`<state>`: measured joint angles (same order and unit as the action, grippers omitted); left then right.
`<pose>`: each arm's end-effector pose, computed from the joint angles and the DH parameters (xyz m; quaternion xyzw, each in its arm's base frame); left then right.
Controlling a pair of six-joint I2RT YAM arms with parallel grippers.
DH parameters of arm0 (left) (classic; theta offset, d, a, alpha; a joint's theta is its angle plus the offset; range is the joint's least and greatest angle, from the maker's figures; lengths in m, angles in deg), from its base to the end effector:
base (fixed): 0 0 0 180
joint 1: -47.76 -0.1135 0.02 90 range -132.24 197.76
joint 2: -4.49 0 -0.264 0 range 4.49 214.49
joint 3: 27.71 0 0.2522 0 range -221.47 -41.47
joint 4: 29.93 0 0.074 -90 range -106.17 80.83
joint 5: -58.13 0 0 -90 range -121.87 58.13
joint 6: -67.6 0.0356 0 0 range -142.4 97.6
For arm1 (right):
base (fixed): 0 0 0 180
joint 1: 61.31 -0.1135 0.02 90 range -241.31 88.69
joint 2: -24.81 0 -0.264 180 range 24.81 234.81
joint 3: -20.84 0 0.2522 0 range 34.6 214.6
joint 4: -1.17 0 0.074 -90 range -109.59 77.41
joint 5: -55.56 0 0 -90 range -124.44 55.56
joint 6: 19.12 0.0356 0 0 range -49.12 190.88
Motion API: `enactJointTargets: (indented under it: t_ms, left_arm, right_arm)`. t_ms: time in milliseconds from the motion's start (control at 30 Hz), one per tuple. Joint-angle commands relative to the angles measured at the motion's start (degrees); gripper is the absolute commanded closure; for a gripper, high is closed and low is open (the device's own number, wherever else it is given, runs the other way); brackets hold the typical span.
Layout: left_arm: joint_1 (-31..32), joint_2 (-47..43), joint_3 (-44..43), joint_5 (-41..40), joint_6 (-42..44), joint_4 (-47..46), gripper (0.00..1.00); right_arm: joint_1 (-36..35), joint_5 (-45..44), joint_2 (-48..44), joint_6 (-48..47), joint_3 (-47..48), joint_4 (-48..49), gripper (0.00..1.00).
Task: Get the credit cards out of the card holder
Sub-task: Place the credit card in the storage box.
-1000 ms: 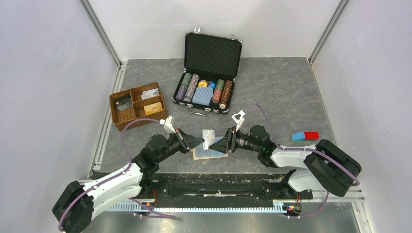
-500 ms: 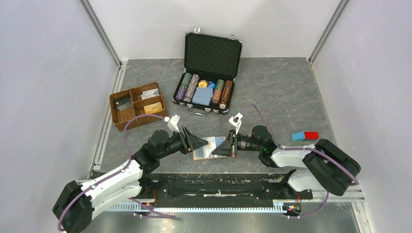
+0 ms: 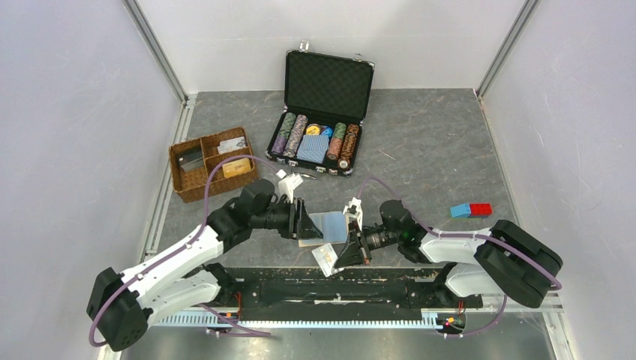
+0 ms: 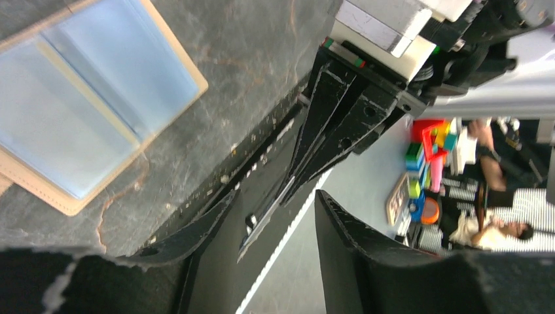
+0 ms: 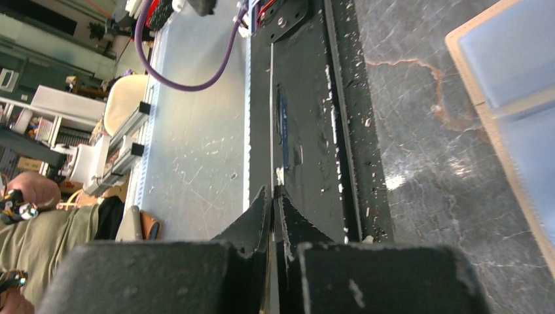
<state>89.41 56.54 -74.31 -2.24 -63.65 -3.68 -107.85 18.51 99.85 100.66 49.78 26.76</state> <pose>0.1362 -0.1447 0.2426 0.1275 0.8439 -0.4791 0.2051 0.1280 0.1764 0.1534 -0.3586 0.6906 0.6032 0.1748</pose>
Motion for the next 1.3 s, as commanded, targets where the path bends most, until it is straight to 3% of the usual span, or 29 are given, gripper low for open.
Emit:
enactJointTargets:
  t_ms: [0,667,1133,1267]
  left_arm:
    - [0.23,2.67,-4.85,8.04,9.69,6.23,0.51]
    - [0.8,8.16,-5.38,14.93,9.48,1.97,0.56]
    - [1.48,11.06,-6.02,17.13,8.95,0.52,0.69]
    - [1.94,11.74,-6.18,17.22,8.99,0.52,0.82]
  right_arm:
    - [-1.34,2.16,-0.9,-2.5,0.49,0.37,1.0]
    - [-2.25,3.5,0.41,2.23,0.44,7.21,1.0]
    - [-2.24,3.03,2.9,3.55,1.27,8.43,1.0]
    - [-2.24,3.15,3.53,3.91,1.34,8.94,1.0]
